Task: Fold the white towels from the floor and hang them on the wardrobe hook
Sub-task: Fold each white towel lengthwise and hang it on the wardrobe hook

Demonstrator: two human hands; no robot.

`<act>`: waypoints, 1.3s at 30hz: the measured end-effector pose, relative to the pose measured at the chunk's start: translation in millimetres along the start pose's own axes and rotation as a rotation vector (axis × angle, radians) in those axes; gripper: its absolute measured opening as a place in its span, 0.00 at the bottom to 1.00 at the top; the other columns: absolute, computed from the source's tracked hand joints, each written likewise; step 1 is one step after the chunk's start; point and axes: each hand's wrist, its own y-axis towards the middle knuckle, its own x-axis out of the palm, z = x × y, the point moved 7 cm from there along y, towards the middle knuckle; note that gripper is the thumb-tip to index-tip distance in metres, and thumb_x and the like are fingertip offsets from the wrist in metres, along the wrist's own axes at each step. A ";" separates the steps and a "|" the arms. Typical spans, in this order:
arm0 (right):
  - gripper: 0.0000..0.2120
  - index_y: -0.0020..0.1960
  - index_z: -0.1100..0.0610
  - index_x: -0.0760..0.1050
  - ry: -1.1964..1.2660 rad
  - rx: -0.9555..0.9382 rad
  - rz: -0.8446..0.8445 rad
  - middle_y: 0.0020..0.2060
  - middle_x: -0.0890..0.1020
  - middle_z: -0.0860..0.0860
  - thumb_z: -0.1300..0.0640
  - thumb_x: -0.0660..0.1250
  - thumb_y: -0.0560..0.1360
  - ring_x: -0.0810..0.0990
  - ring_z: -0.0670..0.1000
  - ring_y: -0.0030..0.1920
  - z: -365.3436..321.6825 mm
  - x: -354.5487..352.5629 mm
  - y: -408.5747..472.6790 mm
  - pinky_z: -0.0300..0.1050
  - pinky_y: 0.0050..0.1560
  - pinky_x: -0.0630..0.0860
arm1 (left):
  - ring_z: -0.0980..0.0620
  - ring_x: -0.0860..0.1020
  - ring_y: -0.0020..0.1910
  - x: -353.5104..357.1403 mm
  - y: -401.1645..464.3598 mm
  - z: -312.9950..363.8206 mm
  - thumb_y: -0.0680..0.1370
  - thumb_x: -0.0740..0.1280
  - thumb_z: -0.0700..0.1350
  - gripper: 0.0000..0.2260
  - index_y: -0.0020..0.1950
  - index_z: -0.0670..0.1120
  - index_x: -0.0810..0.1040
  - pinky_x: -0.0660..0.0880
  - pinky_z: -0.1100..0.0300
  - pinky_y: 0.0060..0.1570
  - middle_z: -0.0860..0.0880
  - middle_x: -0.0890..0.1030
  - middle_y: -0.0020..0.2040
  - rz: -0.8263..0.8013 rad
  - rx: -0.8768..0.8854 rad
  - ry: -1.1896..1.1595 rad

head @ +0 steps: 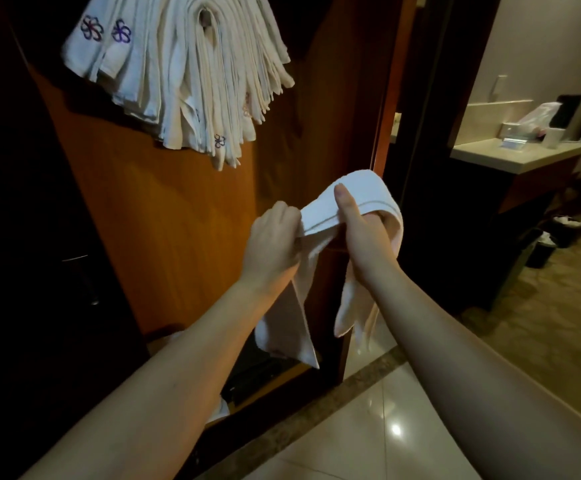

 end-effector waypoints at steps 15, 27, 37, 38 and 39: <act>0.19 0.54 0.59 0.80 -0.179 -0.093 0.209 0.45 0.83 0.46 0.46 0.61 0.75 0.82 0.50 0.50 -12.0 -1.5 -4.8 0.47 0.56 0.78 | 0.57 0.66 0.35 39.0 -26.8 -44.9 0.73 0.71 0.34 0.20 0.41 0.54 0.62 0.59 0.67 0.33 0.57 0.65 0.40 -0.095 -0.280 -0.056; 0.08 0.47 0.54 0.78 0.423 0.091 0.270 0.34 0.83 0.47 0.50 0.65 0.75 0.84 0.50 0.40 -11.2 -36.0 34.0 0.46 0.43 0.78 | 0.53 0.76 0.41 78.9 -96.3 -112.5 0.78 0.70 0.44 0.09 0.43 0.52 0.70 0.76 0.59 0.38 0.52 0.76 0.44 -0.304 -0.595 -0.057; 0.06 0.50 0.56 0.70 0.774 0.143 0.291 0.47 0.83 0.58 0.59 0.67 0.78 0.84 0.58 0.46 -20.8 -49.1 55.3 0.53 0.32 0.82 | 0.62 0.79 0.40 6.7 -80.8 -155.2 0.74 0.72 0.49 0.14 0.46 0.68 0.71 0.74 0.68 0.33 0.60 0.78 0.44 0.016 -0.674 -0.291; 0.06 0.50 0.57 0.70 0.825 0.140 0.283 0.48 0.83 0.59 0.59 0.67 0.78 0.84 0.60 0.47 -24.8 -49.4 57.6 0.55 0.33 0.82 | 0.63 0.80 0.43 -6.6 -86.9 -163.1 0.72 0.72 0.52 0.14 0.48 0.69 0.72 0.75 0.68 0.33 0.62 0.79 0.47 0.155 -0.708 -0.418; 0.05 0.51 0.58 0.70 0.870 0.140 0.275 0.48 0.82 0.61 0.60 0.66 0.78 0.84 0.62 0.47 -28.9 -48.1 59.9 0.57 0.34 0.82 | 0.64 0.80 0.46 -10.9 -98.5 -171.4 0.72 0.73 0.51 0.16 0.52 0.69 0.72 0.77 0.67 0.37 0.63 0.80 0.50 0.285 -0.780 -0.622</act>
